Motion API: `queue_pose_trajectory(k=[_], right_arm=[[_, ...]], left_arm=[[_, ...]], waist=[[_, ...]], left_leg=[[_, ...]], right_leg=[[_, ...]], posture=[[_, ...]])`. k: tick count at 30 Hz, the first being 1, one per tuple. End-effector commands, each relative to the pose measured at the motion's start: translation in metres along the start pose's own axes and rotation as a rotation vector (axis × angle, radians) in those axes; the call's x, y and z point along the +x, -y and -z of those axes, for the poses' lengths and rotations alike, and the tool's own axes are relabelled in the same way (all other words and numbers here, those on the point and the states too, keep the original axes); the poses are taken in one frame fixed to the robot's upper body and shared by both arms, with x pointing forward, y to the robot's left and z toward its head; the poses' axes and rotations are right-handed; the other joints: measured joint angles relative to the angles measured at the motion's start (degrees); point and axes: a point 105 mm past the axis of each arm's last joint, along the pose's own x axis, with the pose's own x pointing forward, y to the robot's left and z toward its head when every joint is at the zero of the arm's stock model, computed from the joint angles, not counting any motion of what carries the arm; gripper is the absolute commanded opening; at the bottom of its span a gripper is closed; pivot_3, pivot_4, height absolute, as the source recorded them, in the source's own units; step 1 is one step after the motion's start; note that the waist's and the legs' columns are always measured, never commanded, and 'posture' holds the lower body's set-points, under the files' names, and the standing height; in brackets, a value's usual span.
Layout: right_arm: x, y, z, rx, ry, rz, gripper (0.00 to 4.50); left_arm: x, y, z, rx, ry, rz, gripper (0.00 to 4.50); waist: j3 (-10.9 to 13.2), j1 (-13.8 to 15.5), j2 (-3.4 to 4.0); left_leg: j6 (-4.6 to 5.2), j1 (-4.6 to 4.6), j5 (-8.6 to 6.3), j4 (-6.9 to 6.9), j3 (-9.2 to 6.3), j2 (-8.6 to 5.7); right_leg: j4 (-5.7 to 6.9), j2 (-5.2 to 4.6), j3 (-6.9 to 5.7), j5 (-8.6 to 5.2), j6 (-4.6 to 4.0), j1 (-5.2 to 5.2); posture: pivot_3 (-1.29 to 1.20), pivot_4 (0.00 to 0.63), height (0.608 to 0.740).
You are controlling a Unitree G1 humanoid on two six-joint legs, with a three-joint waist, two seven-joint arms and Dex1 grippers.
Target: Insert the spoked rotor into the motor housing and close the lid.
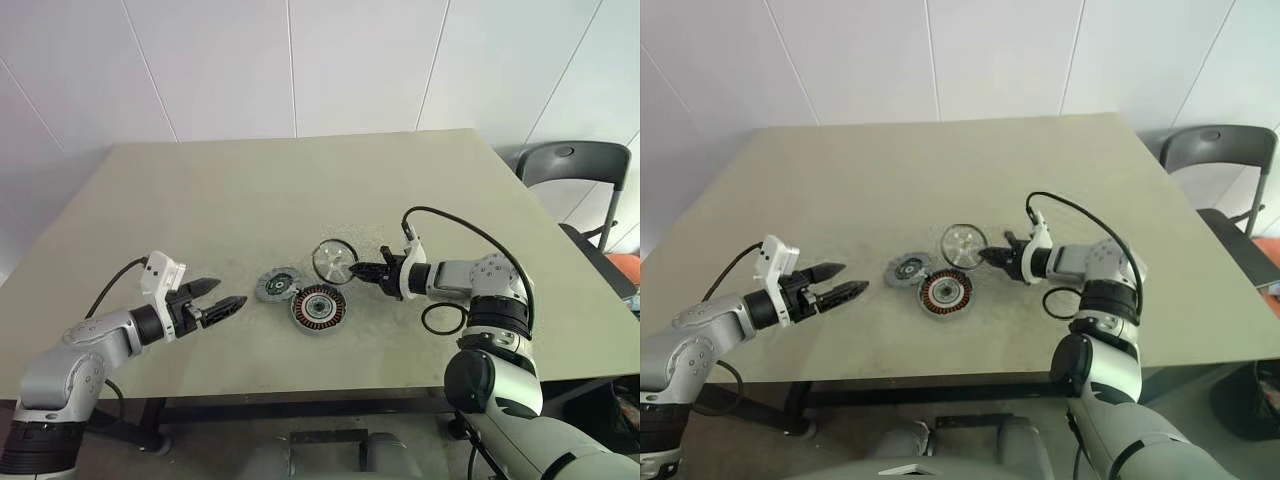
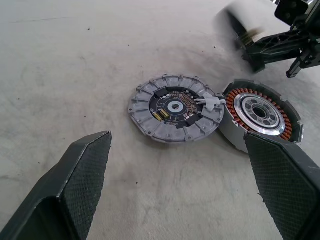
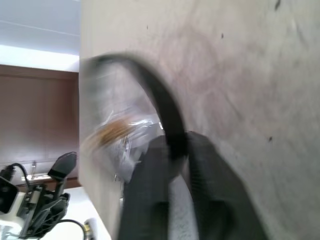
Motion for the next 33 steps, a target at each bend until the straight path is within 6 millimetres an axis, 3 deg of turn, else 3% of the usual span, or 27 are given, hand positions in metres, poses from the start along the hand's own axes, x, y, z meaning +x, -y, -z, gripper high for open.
queue_pose_trajectory(k=[1, 4, 8, 12, 19, 29, 33], right_arm=[[-0.005, -0.021, -0.013, -0.115, 0.051, -0.051, 0.03], [-0.007, -0.033, -0.015, -0.248, 0.054, -0.056, 0.03], [-0.008, -0.054, -0.02, -0.739, 0.135, -0.072, 0.03], [-0.002, -0.07, -0.007, -0.941, 0.12, -0.163, 0.03], [0.01, -0.089, 0.003, -1.246, 0.192, -0.237, 0.03], [0.018, -0.097, 0.005, -1.33, 0.266, -0.29, 0.03], [0.018, -0.096, 0.005, -1.339, 0.269, -0.294, 0.03]], left_arm=[[-0.002, 0.001, -0.015, 0.022, 0.05, 0.004, 4.5], [-0.002, 0.001, -0.017, -0.013, 0.066, -0.001, 4.5], [-0.001, -0.001, -0.018, -0.024, 0.069, -0.009, 4.5], [0.001, 0.001, -0.02, -0.059, 0.081, -0.001, 4.5], [0.004, 0.018, -0.036, -0.269, 0.163, 0.106, 4.5], [0.002, 0.062, -0.05, -0.717, 0.265, 0.449, 4.5], [0.009, 0.062, -0.036, -0.865, 0.23, 0.419, 4.5]], waist=[[0.0, -0.36, 0.0], [0.03, -0.62, 0.06], [0.03, -0.59, 0.06], [0.03, -0.82, 0.06], [0.03, -0.27, 0.04], [0.02, -0.4, 0.03], [0.01, -0.28, 0.02]], left_leg=[[0.0, 0.01, 0.0, 0.0, -0.01, 0.0], [0.0, 0.01, 0.0, 0.0, -0.01, 0.0], [0.0, 0.0, 0.0, -0.01, -0.02, 0.0], [-0.01, 0.01, 0.0, 0.01, -0.01, 0.01], [-0.01, 0.01, 0.0, 0.02, -0.07, 0.01], [-0.02, 0.04, 0.0, 0.05, -0.14, 0.01], [-0.02, 0.07, 0.0, 0.08, -0.14, 0.01]], right_leg=[[0.0, 0.0, 0.0, 0.0, 0.0, 0.02], [0.0, 0.0, 0.0, 0.0, 0.01, 0.0], [-0.02, 0.0, -0.01, -0.05, 0.13, 0.0], [-0.02, 0.0, -0.01, -0.14, 0.3, 0.01], [0.0, 0.0, -0.01, -0.02, 0.09, 0.01], [0.03, 0.0, -0.02, 0.0, 0.06, 0.05], [0.02, 0.0, -0.01, 0.0, 0.05, 0.09]], posture=[[0.0, 0.0, 0.74], [0.0, 0.0, 0.74], [0.0, 0.0, 0.74], [0.0, 0.0, 0.74], [0.0, 0.0, 0.74], [0.0, 0.0, 0.74], [0.0, 0.0, 0.74]])
